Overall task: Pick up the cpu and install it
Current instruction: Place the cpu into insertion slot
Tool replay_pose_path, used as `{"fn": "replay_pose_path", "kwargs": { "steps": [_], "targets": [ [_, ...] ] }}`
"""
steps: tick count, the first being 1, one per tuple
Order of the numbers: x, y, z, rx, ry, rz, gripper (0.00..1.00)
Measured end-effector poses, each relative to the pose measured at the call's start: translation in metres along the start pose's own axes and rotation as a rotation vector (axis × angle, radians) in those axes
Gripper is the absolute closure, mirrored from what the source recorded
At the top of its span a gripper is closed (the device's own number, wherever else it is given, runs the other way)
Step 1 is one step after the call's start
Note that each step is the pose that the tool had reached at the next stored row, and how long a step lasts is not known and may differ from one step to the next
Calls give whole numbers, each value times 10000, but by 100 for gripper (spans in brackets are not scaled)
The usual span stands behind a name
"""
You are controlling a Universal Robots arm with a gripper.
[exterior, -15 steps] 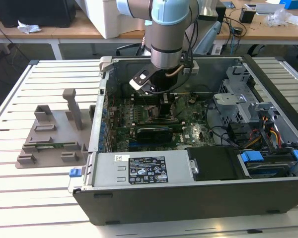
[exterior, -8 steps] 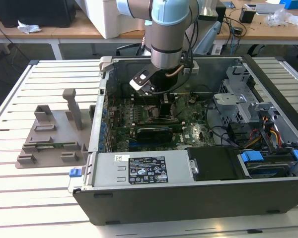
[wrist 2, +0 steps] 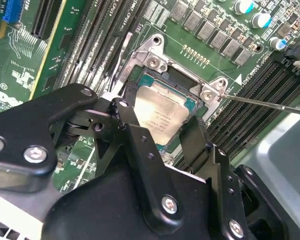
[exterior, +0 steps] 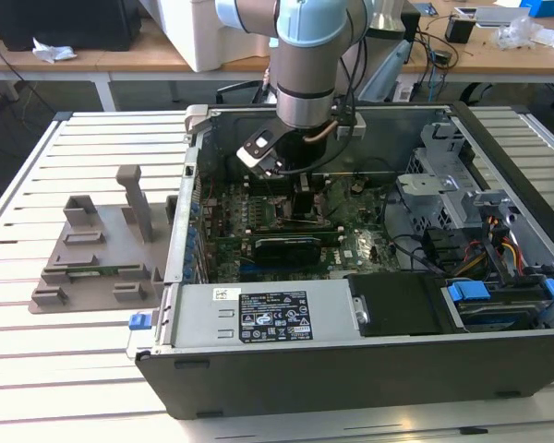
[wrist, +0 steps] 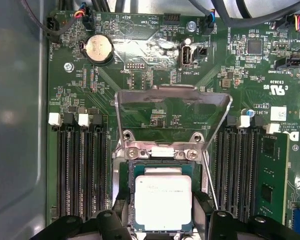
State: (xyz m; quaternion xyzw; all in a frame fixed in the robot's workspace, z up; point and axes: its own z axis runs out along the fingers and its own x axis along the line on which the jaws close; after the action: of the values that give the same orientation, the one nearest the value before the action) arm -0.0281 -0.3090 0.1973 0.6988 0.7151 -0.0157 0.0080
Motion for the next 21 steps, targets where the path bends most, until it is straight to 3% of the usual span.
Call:
{"fn": "replay_pose_path", "kwargs": {
  "steps": [7,12,14,20,21],
  "targets": [
    [18,-1,-3,0,-2,-1,38],
    [14,-3,-120,0,-1,-1,38],
    [14,-3,-122,-2,1,-1,38],
    [-5,-3,-123,1,-1,-1,76],
    [-11,-3,-123,0,-1,-1,76]
  ]
}}
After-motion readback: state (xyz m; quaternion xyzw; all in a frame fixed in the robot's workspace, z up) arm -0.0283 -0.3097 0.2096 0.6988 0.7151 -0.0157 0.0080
